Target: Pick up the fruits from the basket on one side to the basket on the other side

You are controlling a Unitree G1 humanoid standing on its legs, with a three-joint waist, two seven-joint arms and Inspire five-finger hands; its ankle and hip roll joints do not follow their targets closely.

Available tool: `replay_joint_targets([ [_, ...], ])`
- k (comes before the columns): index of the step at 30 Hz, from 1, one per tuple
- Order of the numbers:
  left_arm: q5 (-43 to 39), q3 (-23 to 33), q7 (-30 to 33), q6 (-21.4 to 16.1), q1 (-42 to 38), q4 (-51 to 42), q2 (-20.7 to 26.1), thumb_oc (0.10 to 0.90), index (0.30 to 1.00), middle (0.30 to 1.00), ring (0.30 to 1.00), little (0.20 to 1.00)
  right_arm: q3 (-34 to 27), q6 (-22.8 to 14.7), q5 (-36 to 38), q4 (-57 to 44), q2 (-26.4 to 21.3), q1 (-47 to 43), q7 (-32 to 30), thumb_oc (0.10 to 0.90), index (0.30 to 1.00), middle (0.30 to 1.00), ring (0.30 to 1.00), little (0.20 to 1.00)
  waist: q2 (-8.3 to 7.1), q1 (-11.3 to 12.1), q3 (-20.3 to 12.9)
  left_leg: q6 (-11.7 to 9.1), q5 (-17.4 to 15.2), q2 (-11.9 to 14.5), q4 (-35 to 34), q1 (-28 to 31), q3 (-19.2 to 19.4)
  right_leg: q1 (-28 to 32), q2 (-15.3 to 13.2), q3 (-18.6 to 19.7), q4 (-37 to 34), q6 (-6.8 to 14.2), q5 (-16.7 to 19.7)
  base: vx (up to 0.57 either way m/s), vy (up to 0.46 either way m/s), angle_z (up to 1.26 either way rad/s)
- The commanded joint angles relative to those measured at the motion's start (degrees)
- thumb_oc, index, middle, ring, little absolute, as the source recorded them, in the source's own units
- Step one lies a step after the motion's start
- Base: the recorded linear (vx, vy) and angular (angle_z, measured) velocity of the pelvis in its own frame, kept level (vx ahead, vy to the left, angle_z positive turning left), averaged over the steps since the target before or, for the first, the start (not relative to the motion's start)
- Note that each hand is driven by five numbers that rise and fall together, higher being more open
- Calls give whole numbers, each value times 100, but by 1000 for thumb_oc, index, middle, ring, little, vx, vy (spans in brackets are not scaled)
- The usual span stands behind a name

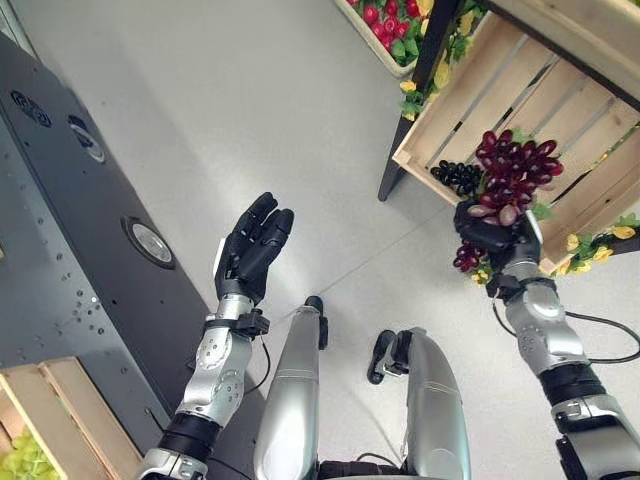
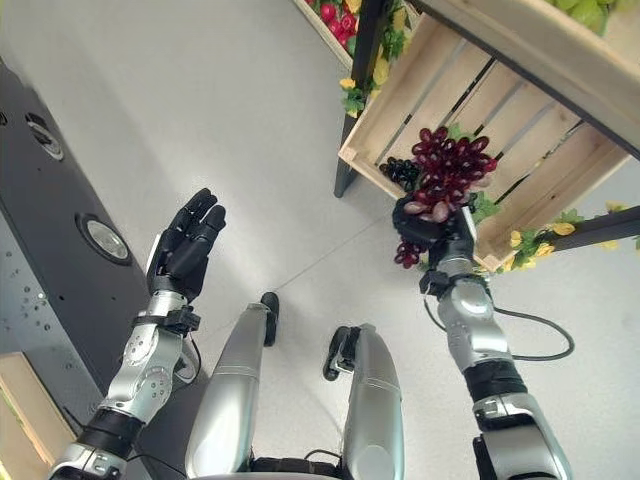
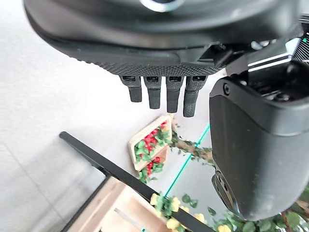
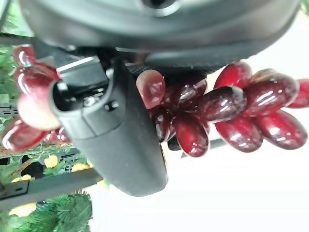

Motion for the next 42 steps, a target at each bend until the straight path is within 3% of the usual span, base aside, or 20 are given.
replay_joint_targets([
  [1, 32, -85, -58, -227, -96, -991, 377, 800, 900, 900, 900, 900, -669, -402, 451, -58, -722, -889, -247, 400, 300, 300, 300, 300, -212, 196, -128, 542, -852, -224, 380, 330, 253, 100, 54, 112, -194, -180, 727, 44, -75, 19],
  [5, -114, -124, -127, -42, -51, -1006, 529, 800, 900, 900, 900, 900, -713, -87, 639, 800, -1246, -1367, -408, 400, 300, 300, 300, 300, -235, 319, -131, 560, -941, -257, 672, 201, 174, 10, -5, 14, -10, -210, 729, 64, -51, 14],
  [12, -161, -310, -177, -3, -63, -1105, 772, 800, 900, 900, 900, 900, -644, 153, 881, 1966, -1888, -2300, -900, 400, 300, 300, 300, 300, -186, 492, -100, 579, -978, -327, 836, 106, 65, -37, -82, -91, 99, -233, 763, 25, -42, 13],
  [19, -301, -440, -138, -32, -29, -1198, 946, 800, 900, 900, 900, 900, 147, 1244, -761, 2871, -2721, -3326, -1476, 400, 300, 300, 300, 300, -185, 576, -156, 562, -919, -303, 768, 173, 64, 41, -112, -150, 90, -273, 760, -8, 0, 4],
  [21, -333, -453, -151, -67, -25, -1169, 959, 800, 900, 900, 900, 900, 315, 1396, -1146, 2993, -2813, -3447, -1557, 400, 300, 300, 300, 300, -190, 579, -163, 563, -908, -294, 755, 184, 67, 55, -111, -159, 87, -276, 762, -5, -2, 2],
  [22, -332, -472, -134, -91, -19, -1163, 967, 800, 900, 900, 900, 900, 493, 1687, -1766, 3050, -2911, -3546, -1548, 739, 808, 808, 808, 808, -201, 586, -167, 563, -898, -283, 756, 185, 71, 60, -116, -172, 100, -280, 759, -29, 2, 3],
  [23, -325, -489, -108, -117, -9, -1173, 974, 800, 900, 900, 900, 900, 684, 1894, -2260, 3120, -2989, -3642, -1576, 800, 900, 900, 900, 900, -205, 594, -164, 566, -887, -280, 754, 190, 69, 69, -120, -185, 103, -285, 760, -36, 2, 2],
  [25, -318, -531, -79, -197, 34, -1165, 987, 800, 900, 900, 900, 900, 1059, 2144, -2296, 3256, -3068, -3861, -1472, 800, 900, 900, 900, 900, -209, 616, -148, 569, -857, -292, 715, 233, 60, 118, -110, -204, 84, -289, 768, -39, -1, 1],
  [31, -347, -568, -72, -281, -59, -1138, 966, 800, 900, 900, 900, 900, 1173, 2480, -2233, 3409, -2862, -3953, -1114, 800, 900, 900, 900, 900, -166, 632, -87, 570, -842, -328, 632, 298, 71, 157, -102, -202, 52, -311, 739, -43, 9, 1],
  [37, -361, -612, -64, -335, -177, -1089, 888, 800, 900, 900, 900, 900, 1300, 2586, -2331, 3673, -2733, -3986, -898, 800, 900, 900, 900, 900, -109, 608, -87, 573, -841, -342, 567, 352, 115, 162, -99, -167, 38, -325, 709, -42, 29, 1],
  [42, -354, -678, -31, -324, -252, -1085, 832, 800, 900, 900, 900, 900, 1305, 2394, -2309, 3760, -2615, -3994, -1048, 800, 900, 900, 900, 900, -56, 581, -86, 586, -845, -348, 514, 405, 147, 168, -95, -127, 16, -314, 706, -15, 12, -1],
])
